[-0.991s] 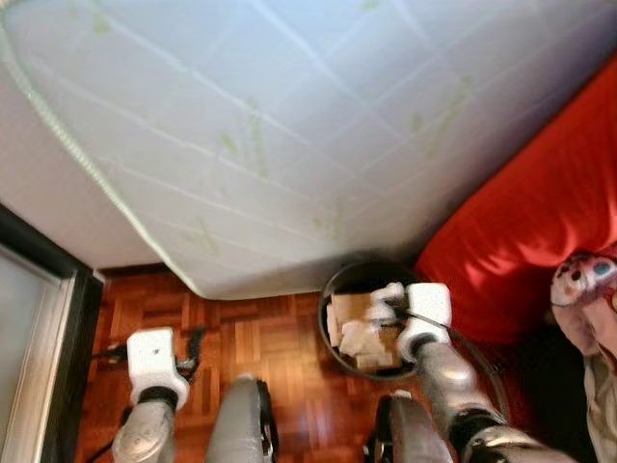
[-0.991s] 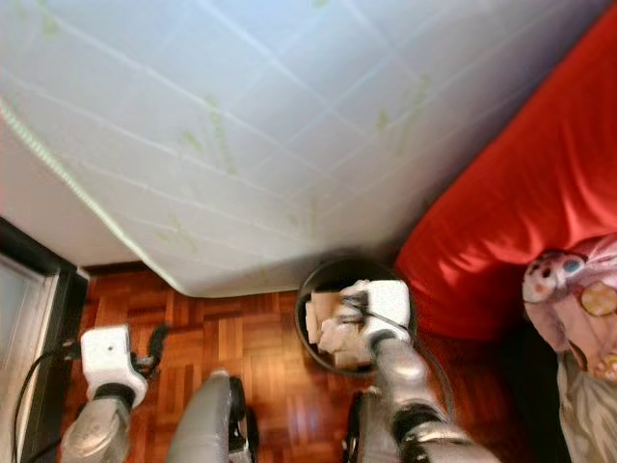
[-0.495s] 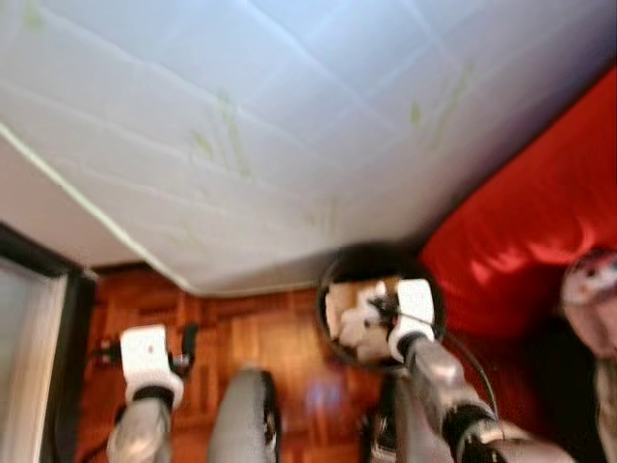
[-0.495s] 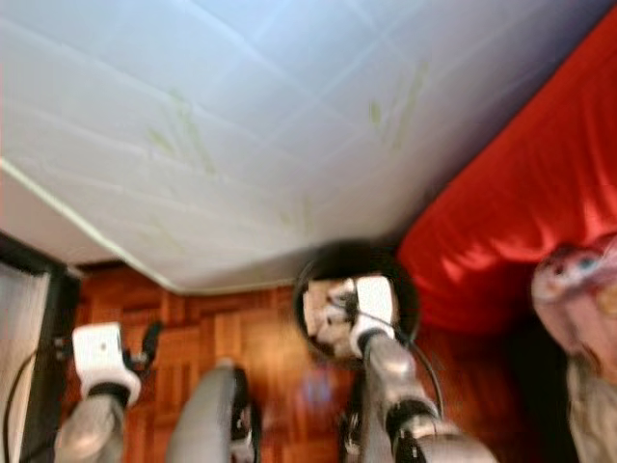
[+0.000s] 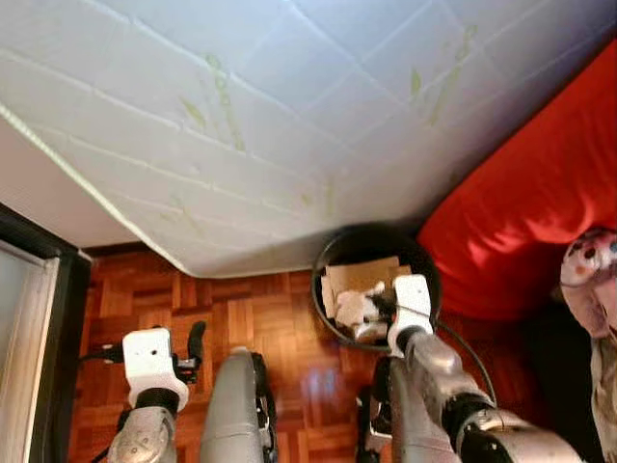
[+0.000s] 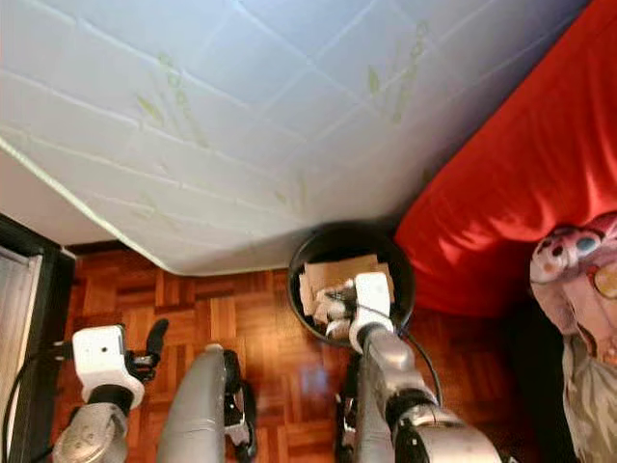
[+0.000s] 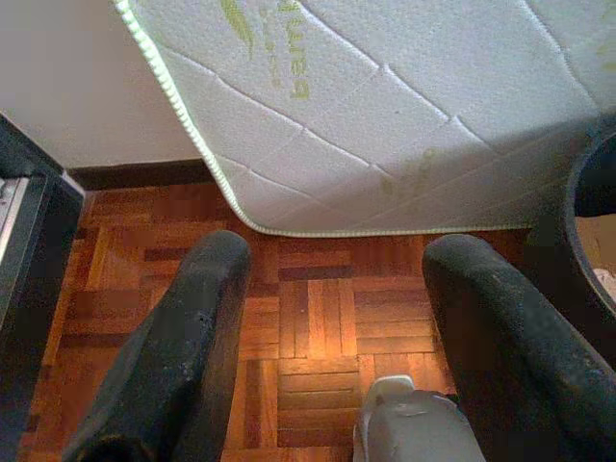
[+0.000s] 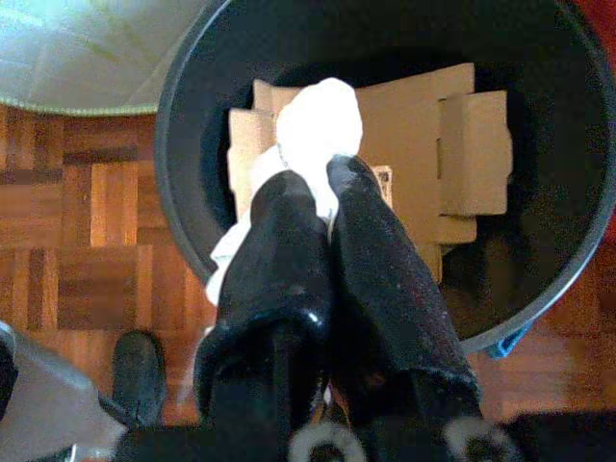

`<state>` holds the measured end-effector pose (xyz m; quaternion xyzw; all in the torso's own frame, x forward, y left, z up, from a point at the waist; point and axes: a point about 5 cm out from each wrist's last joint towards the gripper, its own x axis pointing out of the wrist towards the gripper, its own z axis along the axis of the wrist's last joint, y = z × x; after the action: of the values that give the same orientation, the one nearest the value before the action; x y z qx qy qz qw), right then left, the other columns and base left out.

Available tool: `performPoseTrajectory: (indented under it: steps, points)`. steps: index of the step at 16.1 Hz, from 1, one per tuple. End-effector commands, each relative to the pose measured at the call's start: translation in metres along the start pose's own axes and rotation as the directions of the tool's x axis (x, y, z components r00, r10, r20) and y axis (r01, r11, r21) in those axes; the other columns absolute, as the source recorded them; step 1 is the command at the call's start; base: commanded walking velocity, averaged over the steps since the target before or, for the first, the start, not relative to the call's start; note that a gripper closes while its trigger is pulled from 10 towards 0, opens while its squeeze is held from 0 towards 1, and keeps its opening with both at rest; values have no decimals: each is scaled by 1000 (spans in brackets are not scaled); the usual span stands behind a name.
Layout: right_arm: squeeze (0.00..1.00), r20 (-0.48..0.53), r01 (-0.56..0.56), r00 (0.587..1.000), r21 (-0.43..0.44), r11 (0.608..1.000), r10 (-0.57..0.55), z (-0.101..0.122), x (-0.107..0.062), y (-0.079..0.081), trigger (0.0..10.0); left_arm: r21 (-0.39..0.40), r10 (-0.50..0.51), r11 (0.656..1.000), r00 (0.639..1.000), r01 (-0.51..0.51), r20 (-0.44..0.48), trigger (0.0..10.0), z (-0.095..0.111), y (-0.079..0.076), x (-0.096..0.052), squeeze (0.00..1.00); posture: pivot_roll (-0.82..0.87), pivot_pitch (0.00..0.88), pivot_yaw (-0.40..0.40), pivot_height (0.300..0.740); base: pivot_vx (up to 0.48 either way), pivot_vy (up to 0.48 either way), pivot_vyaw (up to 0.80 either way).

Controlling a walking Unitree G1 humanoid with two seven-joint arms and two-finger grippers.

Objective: Clean up the room

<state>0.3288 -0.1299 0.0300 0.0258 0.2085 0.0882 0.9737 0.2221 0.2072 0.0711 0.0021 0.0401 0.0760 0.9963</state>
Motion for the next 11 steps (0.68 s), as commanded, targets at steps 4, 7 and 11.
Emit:
performPoseTrajectory:
  steps: [4,7,11]
  points:
    - [0,8,9,1000,21,1000,-9,4,3,9,10000,-4,35,999,999,-35,-30,10000,1,8,-12,0,209,488,24,620,0,0,0]
    - [0,18,6,1000,20,1000,-6,10,5,12,10000,0,40,999,999,-40,-26,10000,6,9,-14,0,228,503,26,620,0,0,0]
    - [0,5,42,999,-27,999,-42,9,5,8,10000,1,47,999,998,-47,-31,10000,10,9,-18,0,238,508,23,620,0,0,0]
